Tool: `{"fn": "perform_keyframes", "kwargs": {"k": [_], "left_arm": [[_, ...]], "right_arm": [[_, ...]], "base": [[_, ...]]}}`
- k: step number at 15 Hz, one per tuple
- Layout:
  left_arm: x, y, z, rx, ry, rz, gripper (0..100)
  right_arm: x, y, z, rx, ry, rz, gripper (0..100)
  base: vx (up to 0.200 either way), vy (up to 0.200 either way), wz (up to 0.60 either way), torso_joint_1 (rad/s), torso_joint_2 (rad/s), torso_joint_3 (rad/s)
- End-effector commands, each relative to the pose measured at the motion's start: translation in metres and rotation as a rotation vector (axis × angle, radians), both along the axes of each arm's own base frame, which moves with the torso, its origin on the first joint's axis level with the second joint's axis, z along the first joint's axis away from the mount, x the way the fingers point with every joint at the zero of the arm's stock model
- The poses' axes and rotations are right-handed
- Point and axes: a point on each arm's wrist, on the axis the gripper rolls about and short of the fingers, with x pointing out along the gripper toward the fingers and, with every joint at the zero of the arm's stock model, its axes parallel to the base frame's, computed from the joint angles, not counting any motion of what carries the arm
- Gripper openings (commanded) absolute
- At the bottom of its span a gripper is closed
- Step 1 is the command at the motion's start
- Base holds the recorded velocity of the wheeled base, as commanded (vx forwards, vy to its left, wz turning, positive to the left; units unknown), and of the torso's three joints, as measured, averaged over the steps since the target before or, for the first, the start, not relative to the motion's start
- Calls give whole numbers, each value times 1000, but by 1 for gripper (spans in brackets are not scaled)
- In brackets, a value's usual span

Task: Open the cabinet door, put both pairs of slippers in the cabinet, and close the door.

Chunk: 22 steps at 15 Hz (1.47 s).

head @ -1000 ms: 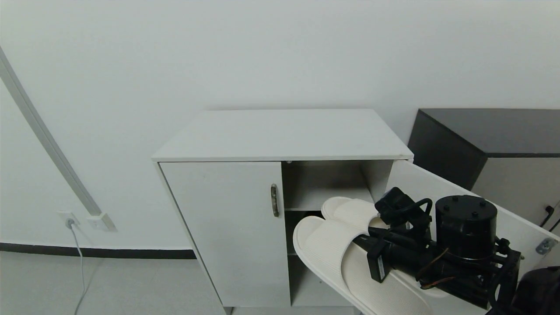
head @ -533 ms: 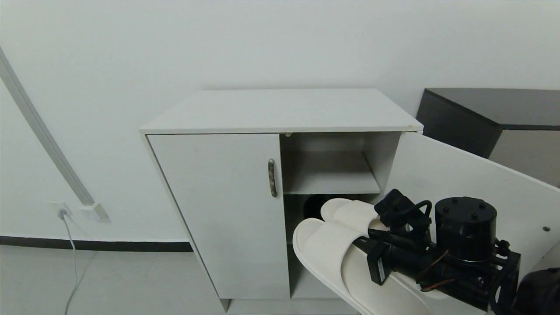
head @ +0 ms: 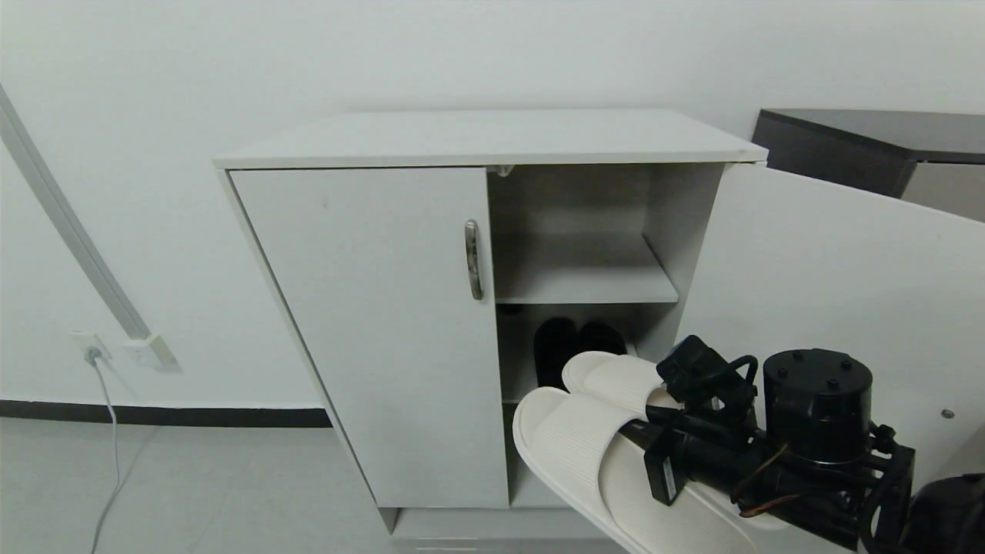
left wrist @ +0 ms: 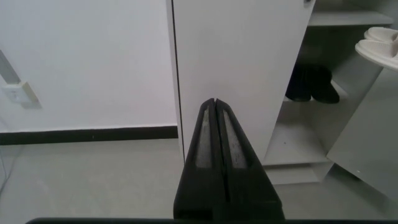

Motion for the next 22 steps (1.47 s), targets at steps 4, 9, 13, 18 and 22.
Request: {"fn": "perform_keyframes", "kwargs": {"k": [4,9,13,18,22], "left_arm": [[0,0,0,0,0,0,0],[0,0,0,0,1,0,0],[0,0,0,0,1,0,0],[0,0,0,0,0,0,0],[0,0,0,0,1,0,0]], "right_arm": [[-1,0,-1,-2,2,1,0],[-1,0,0,6,-8,1,0],[-2,-1,-1,8,-12,1,0],[-2,1,-3,2,-5,9,0],[-3,9,-4,5,-6,25,0]], "base": [[0,0,0,-15,342,316],[0,0,0,0,5,16],[0,0,0,-3,95,66],[0,0,-240,0,0,9],[0,0,0,0,0,0]]}}
